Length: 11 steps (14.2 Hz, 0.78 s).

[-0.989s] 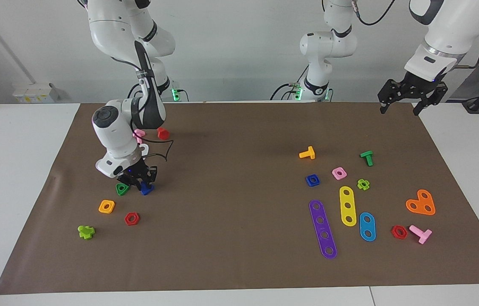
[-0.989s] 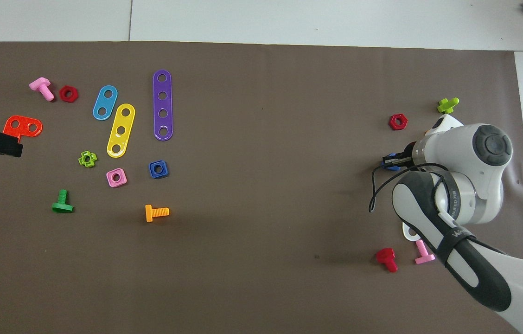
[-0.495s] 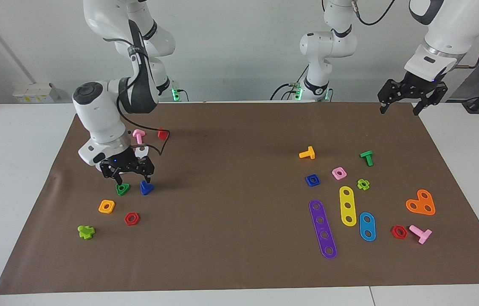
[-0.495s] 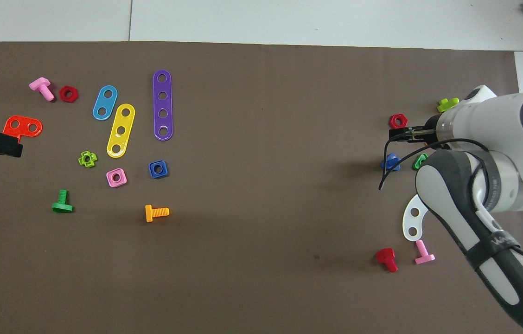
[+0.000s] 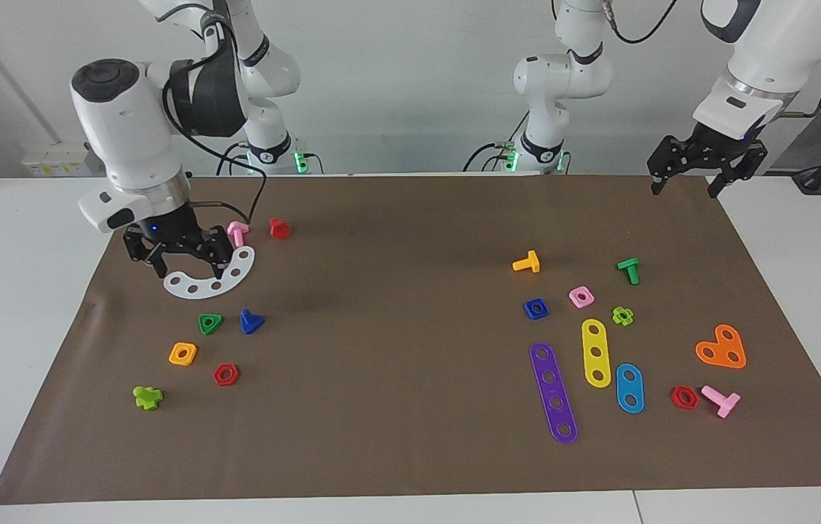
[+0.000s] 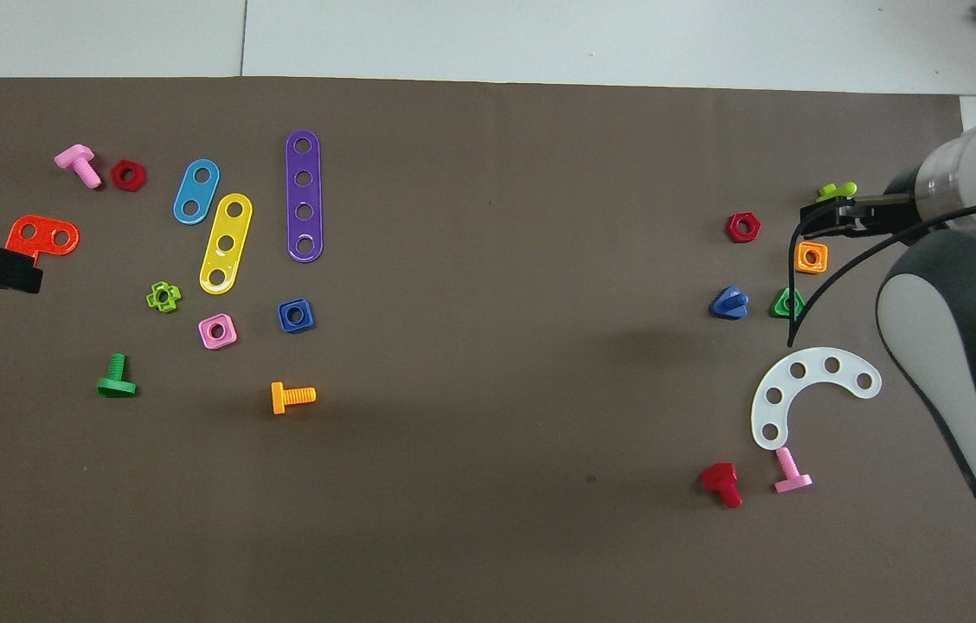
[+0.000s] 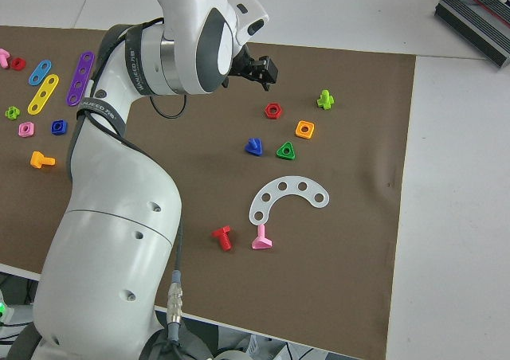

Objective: Unscrew and place screws in storage area

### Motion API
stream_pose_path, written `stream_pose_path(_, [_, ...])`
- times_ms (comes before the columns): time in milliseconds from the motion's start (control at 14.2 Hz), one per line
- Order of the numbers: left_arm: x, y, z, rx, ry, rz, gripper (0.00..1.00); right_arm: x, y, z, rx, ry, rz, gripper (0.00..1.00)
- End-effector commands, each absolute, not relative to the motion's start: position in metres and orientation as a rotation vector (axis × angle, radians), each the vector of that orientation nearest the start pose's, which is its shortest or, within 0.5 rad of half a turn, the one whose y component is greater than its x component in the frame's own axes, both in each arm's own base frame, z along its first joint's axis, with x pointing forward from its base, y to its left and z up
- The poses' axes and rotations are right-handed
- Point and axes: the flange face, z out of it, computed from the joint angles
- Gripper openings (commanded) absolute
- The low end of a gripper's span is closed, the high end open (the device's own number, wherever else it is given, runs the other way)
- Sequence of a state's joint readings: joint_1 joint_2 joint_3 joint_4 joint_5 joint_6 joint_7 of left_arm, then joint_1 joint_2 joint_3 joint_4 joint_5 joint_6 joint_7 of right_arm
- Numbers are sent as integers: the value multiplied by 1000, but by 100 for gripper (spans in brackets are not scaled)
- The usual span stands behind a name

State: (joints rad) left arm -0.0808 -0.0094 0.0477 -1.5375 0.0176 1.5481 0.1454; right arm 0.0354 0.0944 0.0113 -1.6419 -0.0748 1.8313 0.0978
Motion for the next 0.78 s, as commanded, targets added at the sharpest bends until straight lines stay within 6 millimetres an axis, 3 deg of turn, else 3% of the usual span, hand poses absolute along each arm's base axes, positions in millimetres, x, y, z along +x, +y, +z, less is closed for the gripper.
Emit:
stream_pose_path(0, [542,-14,644,-3108,278,-15,100,579,11,605,-3221,127,-127,100])
stream_pose_path(141, [542,-14,645,-3108,278,-17,100,563,6,626,-3210,160,-71,100])
stream_pose_path(283, [542,-14,644,-3108,278,-15,100,557,-3,623,-3200,196,-59,100])
stream_pose_path(707, [542,-14,644,-3108,278,-15,100,552,2,622,-3194,172,-36,100])
